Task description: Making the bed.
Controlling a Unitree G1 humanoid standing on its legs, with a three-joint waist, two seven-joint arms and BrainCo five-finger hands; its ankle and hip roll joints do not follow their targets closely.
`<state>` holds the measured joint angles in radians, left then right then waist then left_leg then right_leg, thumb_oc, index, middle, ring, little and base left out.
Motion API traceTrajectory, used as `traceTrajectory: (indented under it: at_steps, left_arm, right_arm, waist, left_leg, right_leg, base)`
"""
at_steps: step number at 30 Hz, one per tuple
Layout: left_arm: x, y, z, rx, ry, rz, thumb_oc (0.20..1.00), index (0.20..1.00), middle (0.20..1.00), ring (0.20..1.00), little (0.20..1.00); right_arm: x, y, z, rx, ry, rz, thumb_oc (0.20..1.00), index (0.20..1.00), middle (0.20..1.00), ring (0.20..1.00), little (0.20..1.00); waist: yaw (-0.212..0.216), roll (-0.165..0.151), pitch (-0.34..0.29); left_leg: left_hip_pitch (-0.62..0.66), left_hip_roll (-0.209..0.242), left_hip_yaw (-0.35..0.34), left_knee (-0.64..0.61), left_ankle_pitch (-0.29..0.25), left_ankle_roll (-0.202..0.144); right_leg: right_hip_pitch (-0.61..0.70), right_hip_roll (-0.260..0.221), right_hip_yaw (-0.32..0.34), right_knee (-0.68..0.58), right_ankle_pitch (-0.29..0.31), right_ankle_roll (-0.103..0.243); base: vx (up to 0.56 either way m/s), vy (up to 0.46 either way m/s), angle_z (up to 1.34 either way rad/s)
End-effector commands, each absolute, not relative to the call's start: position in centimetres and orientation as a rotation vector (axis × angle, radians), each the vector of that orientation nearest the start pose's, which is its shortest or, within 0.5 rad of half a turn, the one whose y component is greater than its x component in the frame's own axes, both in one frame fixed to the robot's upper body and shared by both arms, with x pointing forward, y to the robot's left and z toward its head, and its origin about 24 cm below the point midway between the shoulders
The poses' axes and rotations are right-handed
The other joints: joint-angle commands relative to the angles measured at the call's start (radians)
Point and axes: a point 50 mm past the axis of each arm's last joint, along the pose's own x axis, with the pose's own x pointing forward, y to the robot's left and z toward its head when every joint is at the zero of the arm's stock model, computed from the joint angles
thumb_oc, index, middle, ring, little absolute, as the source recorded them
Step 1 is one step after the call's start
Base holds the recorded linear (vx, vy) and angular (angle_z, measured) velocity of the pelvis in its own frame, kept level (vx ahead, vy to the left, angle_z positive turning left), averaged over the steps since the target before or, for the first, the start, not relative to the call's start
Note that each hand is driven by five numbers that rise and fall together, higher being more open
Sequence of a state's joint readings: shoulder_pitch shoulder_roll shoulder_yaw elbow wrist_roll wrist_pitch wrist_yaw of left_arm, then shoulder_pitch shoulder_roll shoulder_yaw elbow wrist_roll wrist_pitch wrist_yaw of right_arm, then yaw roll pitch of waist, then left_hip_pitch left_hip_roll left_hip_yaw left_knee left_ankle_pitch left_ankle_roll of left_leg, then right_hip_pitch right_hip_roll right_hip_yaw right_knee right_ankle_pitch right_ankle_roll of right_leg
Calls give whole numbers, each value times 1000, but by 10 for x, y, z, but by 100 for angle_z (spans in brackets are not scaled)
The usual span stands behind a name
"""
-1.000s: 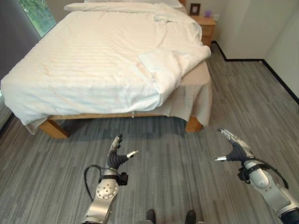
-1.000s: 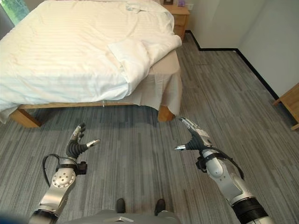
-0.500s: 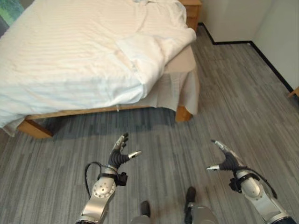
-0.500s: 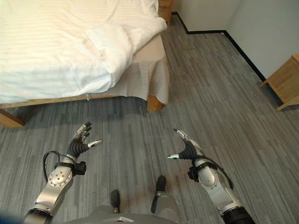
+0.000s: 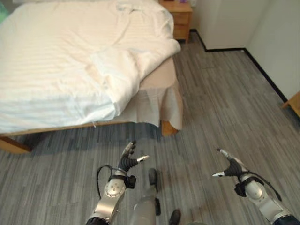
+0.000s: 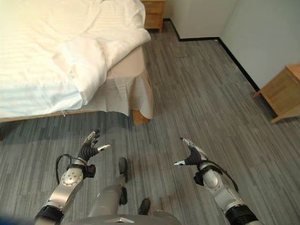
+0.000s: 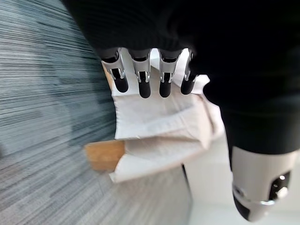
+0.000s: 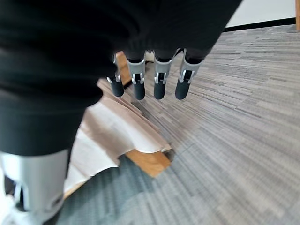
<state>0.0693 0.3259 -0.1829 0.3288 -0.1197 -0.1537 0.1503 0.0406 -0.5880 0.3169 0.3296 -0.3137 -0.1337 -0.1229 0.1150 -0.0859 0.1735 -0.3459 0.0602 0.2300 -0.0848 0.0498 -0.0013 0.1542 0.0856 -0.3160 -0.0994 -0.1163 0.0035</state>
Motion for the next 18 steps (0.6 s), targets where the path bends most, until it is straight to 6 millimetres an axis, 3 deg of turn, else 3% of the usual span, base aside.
traceTrajectory:
  at_steps: [1, 2, 4, 5, 6, 7, 9, 10, 11, 12, 13, 14, 16, 18]
  left_arm:
    - [233, 221, 3, 351, 101, 115, 1000, 1000, 1000, 1000, 1000]
    - [234, 230, 8, 392, 88, 151, 1000, 1000, 1000, 1000, 1000]
    - [237, 256, 31, 502, 15, 253, 1000, 1000, 1000, 1000, 1000]
    - [239, 266, 43, 538, -31, 303, 1000, 1000, 1000, 1000, 1000]
    - [238, 266, 43, 538, -31, 304, 1000, 1000, 1000, 1000, 1000]
    - [240, 288, 65, 591, -103, 423, 1000, 1000, 1000, 1000, 1000]
    - [242, 308, 97, 641, -225, 550, 1000, 1000, 1000, 1000, 1000]
    - [243, 307, 97, 641, -226, 550, 1000, 1000, 1000, 1000, 1000]
    - [243, 314, 106, 650, -255, 593, 1000, 1000, 1000, 1000, 1000]
    - [243, 314, 106, 650, -256, 593, 1000, 1000, 1000, 1000, 1000]
    - [244, 324, 128, 672, -337, 668, 1000, 1000, 1000, 1000, 1000]
    - [245, 324, 128, 672, -338, 667, 1000, 1000, 1000, 1000, 1000]
    - [252, 325, 143, 693, -389, 682, 1000, 1000, 1000, 1000, 1000]
    - [255, 328, 149, 733, -392, 686, 1000, 1000, 1000, 1000, 1000]
  right_arm:
    - [225, -240, -7, -914, 176, 142, 1000, 1000, 1000, 1000, 1000]
    - [221, -240, -13, -920, 203, 151, 1000, 1000, 1000, 1000, 1000]
    - [214, -245, -20, -933, 249, 155, 1000, 1000, 1000, 1000, 1000]
    - [211, -248, -20, -949, 248, 149, 1000, 1000, 1000, 1000, 1000]
    - [211, -248, -20, -949, 248, 149, 1000, 1000, 1000, 1000, 1000]
    - [210, -261, -13, -980, 240, 108, 1000, 1000, 1000, 1000, 1000]
    - [212, -279, 6, -1006, 191, 16, 1000, 1000, 1000, 1000, 1000]
    - [211, -279, 6, -1006, 190, 15, 1000, 1000, 1000, 1000, 1000]
    - [212, -286, 13, -1016, 178, -21, 1000, 1000, 1000, 1000, 1000]
    - [212, -286, 13, -1016, 177, -22, 1000, 1000, 1000, 1000, 1000]
    - [209, -299, 19, -1016, 186, -82, 1000, 1000, 1000, 1000, 1000]
    - [209, -299, 19, -1016, 186, -83, 1000, 1000, 1000, 1000, 1000]
    - [200, -309, 16, -1041, 234, -102, 1000, 1000, 1000, 1000, 1000]
    - [194, -314, 20, -1048, 242, -94, 1000, 1000, 1000, 1000, 1000]
  waist:
    - [58, -41, -16]
    - [58, -56, -18]
    - [48, -72, -17]
    - [37, -68, -13]
    - [38, -67, -15]
    - [9, -45, -9]
    - [-34, -28, 5]
    - [-37, -25, 6]
    - [-55, -22, 8]
    - [-56, -20, 8]
    - [-88, -18, -1]
    - [-88, -17, -3]
    - [-118, -16, -13]
    - [-134, -24, -25]
  left_leg:
    - [89, -5, -33, 18, 92, -11]
    - [115, -18, -22, 14, 77, 3]
    - [179, -37, -24, 4, 50, 27]
    - [220, -38, -34, -3, 22, 36]
    - [217, -36, -32, -3, 25, 36]
    - [259, -30, -53, -3, -12, 38]
    - [297, -33, -88, -3, -39, 25]
    - [296, -31, -92, -3, -37, 23]
    - [311, -35, -107, -3, -52, 16]
    - [309, -33, -109, -3, -49, 16]
    - [333, -27, -144, -3, -80, 1]
    - [331, -26, -144, -3, -83, 0]
    - [358, -29, -171, -3, -109, -4]
    - [378, -33, -186, -3, -122, -2]
  right_leg:
    - [86, -195, 69, 119, 31, 156]
    - [66, -219, 71, 193, 71, 182]
    - [2, -270, 74, 373, 216, 230]
    - [-47, -294, 73, 444, 258, 234]
    - [-51, -292, 75, 446, 260, 233]
    - [-127, -316, 51, 497, 263, 218]
    - [-194, -288, 69, 377, 175, 188]
    - [-190, -284, 63, 370, 179, 185]
    - [-201, -271, 85, 271, 150, 177]
    - [-197, -268, 82, 262, 156, 175]
    - [-250, -271, 165, 63, 190, 187]
    - [-245, -269, 164, 52, 195, 188]
    - [-275, -275, 242, 17, 229, 200]
    - [-258, -279, 269, 12, 248, 204]
  base:
    - [525, 218, 4]
    - [493, 228, -8]
    - [448, 219, -16]
    - [251, 121, 2]
    - [392, 119, 11]
    - [401, 90, 27]
    - [456, 25, 80]
    - [299, -66, 100]
    - [111, -45, 85]
    - [380, -151, 105]
    - [272, -116, 100]
    - [376, -146, 89]
    - [238, -91, 78]
    - [231, -125, 107]
